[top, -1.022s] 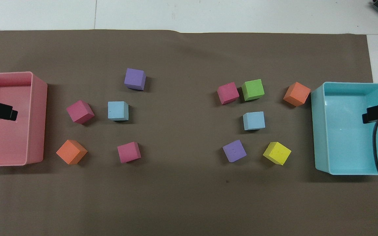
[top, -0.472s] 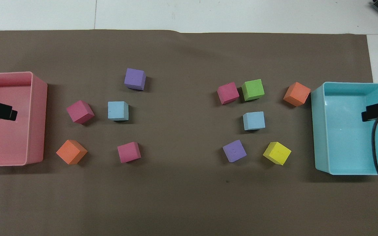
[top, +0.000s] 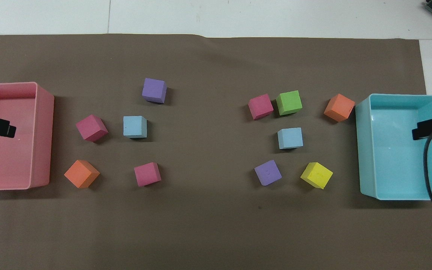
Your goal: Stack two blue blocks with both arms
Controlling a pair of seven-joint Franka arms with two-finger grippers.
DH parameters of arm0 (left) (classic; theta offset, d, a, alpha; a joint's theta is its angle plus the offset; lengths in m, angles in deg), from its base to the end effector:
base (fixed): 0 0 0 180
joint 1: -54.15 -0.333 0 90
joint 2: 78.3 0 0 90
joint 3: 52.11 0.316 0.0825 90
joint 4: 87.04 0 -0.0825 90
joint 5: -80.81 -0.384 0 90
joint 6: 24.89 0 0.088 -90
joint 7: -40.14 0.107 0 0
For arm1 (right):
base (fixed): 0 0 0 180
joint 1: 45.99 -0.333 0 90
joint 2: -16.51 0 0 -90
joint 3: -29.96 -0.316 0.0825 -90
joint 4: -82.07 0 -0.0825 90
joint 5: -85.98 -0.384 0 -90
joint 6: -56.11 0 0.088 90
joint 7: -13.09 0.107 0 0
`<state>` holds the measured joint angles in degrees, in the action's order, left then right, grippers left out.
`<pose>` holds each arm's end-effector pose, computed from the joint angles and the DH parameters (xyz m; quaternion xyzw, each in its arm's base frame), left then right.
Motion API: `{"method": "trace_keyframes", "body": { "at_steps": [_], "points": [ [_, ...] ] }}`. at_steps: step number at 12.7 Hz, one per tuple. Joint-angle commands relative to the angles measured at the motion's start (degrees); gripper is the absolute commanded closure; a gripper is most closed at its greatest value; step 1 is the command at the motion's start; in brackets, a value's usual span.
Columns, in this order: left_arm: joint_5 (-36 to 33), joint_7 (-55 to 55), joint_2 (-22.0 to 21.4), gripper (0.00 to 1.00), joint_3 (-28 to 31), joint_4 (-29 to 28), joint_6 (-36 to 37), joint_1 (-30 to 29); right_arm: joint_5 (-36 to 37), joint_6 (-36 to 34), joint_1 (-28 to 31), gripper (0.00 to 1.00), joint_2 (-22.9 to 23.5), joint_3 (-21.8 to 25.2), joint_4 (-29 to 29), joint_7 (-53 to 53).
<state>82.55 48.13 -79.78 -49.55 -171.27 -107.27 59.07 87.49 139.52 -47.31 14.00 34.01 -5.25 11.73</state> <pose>0.5316 -0.0251 0.6738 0.9956 -0.0922 -0.0025 0.0158 0.5281 -0.0292 0.6601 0.9998 -0.0133 -0.0127 0.0111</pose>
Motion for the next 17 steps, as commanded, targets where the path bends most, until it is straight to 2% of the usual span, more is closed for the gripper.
{"method": "trace_keyframes", "body": {
  "at_steps": [1,17],
  "points": [
    [0.2,0.4,-0.6,0.00,-0.3,-0.1,0.9,-0.7,0.2,0.6,0.1,0.00,-1.7,-0.4,-2.2,1.3],
    [0.2,0.4,-0.6,0.00,-0.3,-0.1,0.9,-0.7,0.2,1.4,0.1,0.00,-2.4,-0.4,-3.6,1.3]
  ]
}}
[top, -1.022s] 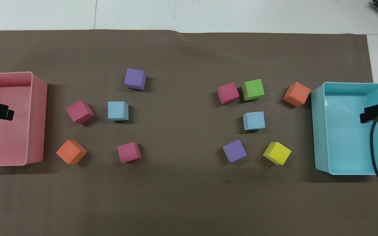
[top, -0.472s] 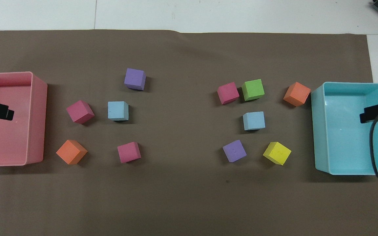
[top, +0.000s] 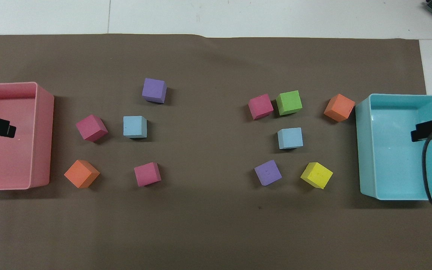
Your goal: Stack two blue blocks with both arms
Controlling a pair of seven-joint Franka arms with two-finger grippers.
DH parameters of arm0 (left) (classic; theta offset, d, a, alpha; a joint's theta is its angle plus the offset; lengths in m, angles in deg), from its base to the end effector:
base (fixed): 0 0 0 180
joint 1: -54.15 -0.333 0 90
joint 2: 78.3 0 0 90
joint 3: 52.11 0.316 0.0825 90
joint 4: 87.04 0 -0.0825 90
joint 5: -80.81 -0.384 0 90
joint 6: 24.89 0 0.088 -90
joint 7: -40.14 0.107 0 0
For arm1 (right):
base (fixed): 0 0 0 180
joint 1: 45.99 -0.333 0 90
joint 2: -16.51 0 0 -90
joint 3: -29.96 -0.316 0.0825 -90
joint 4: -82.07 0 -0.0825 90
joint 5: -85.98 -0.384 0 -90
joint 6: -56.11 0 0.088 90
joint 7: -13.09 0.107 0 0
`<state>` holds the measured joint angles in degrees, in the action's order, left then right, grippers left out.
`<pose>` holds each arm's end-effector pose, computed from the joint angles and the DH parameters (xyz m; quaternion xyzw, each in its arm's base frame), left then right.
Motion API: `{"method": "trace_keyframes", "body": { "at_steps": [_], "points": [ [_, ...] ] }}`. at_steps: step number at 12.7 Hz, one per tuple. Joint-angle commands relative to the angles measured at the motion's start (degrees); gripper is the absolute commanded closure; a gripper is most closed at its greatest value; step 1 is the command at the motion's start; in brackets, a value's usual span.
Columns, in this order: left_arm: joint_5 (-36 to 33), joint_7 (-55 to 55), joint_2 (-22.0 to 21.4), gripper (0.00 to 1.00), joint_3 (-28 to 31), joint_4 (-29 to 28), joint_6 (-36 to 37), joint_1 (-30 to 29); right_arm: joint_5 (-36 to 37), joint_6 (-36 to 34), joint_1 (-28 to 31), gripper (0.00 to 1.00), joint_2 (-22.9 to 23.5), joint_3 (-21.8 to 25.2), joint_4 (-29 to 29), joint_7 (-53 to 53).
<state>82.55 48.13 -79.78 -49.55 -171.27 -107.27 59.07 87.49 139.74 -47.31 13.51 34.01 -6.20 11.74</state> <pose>0.5316 -0.0251 0.6738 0.9956 -0.0922 -0.0025 0.0158 0.5259 -0.0293 0.6573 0.9997 -0.0132 -0.0148 0.0107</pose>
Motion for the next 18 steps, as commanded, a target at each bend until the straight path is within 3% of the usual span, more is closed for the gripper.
{"method": "trace_keyframes", "body": {
  "at_steps": [1,6,9,15,18],
  "points": [
    [0.2,0.4,-0.6,0.00,-0.3,-0.1,1.0,-0.7,0.2,1.4,0.1,0.00,-2.4,-0.4,-3.6,1.7],
    [0.2,0.4,-0.6,0.00,-0.3,-0.1,0.9,-0.7,0.2,10.9,-3.5,0.00,-1.3,-0.4,-11.2,3.2],
    [0.2,0.4,-0.6,0.00,-0.3,-0.1,0.9,-0.7,0.2,20.7,-7.7,0.00,1.2,-0.4,-17.0,6.9],
    [0.2,0.4,-0.6,0.00,-0.3,-0.1,0.9,-0.7,0.2,31.9,-11.7,0.00,9.9,-0.5,-18.7,9.1],
    [0.2,0.4,-0.6,0.00,-0.3,-0.1,0.9,-0.7,0.1,39.6,-13.2,0.00,10.0,-0.6,-26.1,11.1]
  ]
}}
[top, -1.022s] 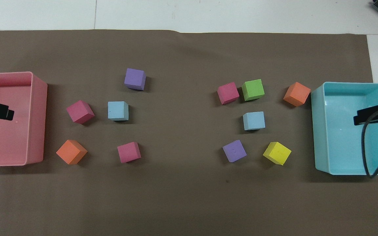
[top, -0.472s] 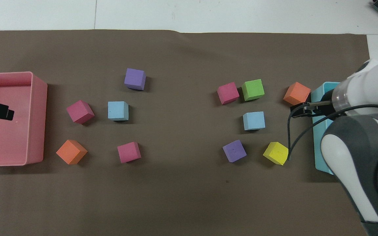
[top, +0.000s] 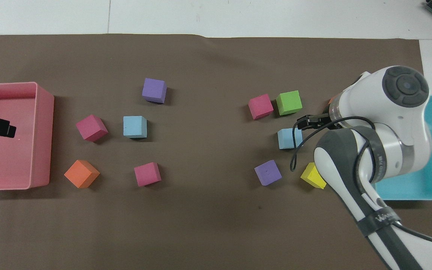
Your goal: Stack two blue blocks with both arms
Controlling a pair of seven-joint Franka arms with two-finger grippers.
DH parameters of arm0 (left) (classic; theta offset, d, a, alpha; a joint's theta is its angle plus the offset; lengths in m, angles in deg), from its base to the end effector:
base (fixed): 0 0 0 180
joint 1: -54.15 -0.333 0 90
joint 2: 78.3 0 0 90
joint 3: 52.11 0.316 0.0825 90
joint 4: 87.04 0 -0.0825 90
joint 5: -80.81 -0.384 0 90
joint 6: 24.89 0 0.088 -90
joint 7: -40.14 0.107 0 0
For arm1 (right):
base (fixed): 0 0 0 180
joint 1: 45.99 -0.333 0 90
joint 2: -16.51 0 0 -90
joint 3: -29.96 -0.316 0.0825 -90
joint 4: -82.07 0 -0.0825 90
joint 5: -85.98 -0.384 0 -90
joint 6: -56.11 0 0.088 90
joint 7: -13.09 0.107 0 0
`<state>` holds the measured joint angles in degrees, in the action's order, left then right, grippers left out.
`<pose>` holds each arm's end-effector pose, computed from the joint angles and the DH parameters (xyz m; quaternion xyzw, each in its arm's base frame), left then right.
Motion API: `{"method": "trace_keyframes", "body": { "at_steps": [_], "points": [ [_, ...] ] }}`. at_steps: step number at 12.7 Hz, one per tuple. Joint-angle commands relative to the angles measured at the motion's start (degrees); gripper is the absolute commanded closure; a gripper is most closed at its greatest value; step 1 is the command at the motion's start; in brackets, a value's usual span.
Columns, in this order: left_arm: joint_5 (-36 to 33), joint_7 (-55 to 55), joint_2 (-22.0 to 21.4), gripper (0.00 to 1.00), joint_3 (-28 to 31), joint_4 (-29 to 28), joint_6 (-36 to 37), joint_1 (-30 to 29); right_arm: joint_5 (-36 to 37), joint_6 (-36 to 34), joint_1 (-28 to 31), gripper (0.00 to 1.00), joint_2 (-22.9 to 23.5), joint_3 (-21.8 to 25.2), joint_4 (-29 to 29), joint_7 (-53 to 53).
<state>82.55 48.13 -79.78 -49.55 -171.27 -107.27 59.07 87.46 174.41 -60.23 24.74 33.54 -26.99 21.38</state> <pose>0.5316 -0.0251 0.6738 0.9956 -0.0922 -0.0025 0.0158 0.5856 0.1101 0.4259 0.9995 0.0271 0.0114 0.0142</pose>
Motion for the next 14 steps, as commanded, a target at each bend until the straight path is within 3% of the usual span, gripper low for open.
{"method": "trace_keyframes", "body": {
  "at_steps": [1,7,9,14],
  "points": [
    [0.2,0.4,-0.6,0.00,-0.3,-0.1,0.9,-0.7,0.1,6.9,-0.3,0.00,-0.8,-0.2,-6.8,1.4],
    [0.2,0.4,-0.6,0.00,-0.3,-0.1,1.0,-0.7,-2.4,10.6,-3.1,0.00,3.2,-0.3,-7.4,0.9],
    [0.2,0.4,-0.6,0.00,-0.3,-0.1,0.9,-0.7,-2.4,14.8,-4.6,0.00,4.0,-0.2,-9.4,0.9],
    [0.2,0.4,-0.6,0.00,-0.3,-0.1,0.9,-0.7,-2.4,17.8,-3.3,0.00,4.0,-0.2,-12.4,-5.8]
  ]
}}
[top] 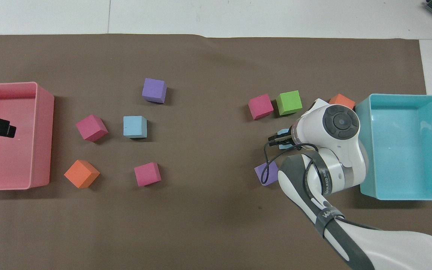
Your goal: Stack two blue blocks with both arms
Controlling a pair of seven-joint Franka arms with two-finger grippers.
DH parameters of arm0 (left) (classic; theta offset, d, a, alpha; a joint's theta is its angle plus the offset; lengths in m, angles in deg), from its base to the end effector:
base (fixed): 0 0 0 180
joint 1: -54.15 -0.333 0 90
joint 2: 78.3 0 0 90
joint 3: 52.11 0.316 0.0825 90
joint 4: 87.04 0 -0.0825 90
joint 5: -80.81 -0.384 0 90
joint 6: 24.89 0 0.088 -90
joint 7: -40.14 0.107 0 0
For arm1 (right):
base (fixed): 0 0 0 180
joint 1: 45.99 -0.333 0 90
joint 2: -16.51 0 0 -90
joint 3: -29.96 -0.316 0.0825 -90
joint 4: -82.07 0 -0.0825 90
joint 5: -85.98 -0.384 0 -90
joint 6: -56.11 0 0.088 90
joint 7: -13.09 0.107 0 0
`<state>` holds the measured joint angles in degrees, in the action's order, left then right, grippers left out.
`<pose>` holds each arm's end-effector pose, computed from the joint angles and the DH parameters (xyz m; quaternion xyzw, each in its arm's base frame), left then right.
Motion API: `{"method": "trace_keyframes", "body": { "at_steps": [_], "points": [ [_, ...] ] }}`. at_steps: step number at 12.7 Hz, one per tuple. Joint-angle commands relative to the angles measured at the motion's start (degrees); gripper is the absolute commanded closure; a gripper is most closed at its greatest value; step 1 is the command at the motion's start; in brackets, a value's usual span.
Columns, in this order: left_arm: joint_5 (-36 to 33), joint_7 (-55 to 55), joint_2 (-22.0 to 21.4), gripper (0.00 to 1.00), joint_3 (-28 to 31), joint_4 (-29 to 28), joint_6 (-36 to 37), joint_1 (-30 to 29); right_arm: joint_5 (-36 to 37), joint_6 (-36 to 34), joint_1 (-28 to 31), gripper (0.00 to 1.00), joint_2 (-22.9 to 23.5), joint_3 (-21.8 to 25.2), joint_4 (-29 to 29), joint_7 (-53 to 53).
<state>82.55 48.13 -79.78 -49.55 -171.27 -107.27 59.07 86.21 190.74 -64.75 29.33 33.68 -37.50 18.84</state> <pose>0.5316 -0.0251 0.6738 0.9956 -0.0922 -0.0025 0.0158 0.5618 0.1517 0.3217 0.9963 0.0833 0.0210 0.0049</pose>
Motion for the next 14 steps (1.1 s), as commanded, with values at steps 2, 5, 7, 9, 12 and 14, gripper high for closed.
{"method": "trace_keyframes", "body": {
  "at_steps": [2,5,7,9,12,14],
  "points": [
    [0.2,0.4,-0.6,0.00,-0.3,-0.1,0.9,-0.7,-1.3,1.4,1.2,0.00,-0.6,-0.4,-2.1,-3.2],
    [0.2,0.4,-0.6,0.00,-0.3,-0.1,0.9,-0.7,-1.3,1.0,0.8,0.00,-0.6,-0.4,-1.4,-2.3],
    [0.2,0.4,-0.6,0.00,-0.3,-0.1,0.9,-0.7,-1.3,0.4,1.2,0.00,-1.4,-0.3,-0.2,-2.4],
    [0.2,0.4,-0.6,0.00,-0.3,-0.1,0.9,-0.7,-1.3,0.3,1.4,0.00,-1.8,-0.4,-0.7,-2.4],
    [0.2,0.4,-0.6,0.00,-0.3,-0.1,0.9,-0.7,-1.3,0.4,1.4,0.00,-1.9,-0.4,-0.8,-2.8],
    [0.2,0.4,-0.6,0.00,-0.3,-0.1,0.9,-0.7,-1.3,0.4,1.4,0.00,-1.7,-0.4,-1.0,-2.0]
  ]
}}
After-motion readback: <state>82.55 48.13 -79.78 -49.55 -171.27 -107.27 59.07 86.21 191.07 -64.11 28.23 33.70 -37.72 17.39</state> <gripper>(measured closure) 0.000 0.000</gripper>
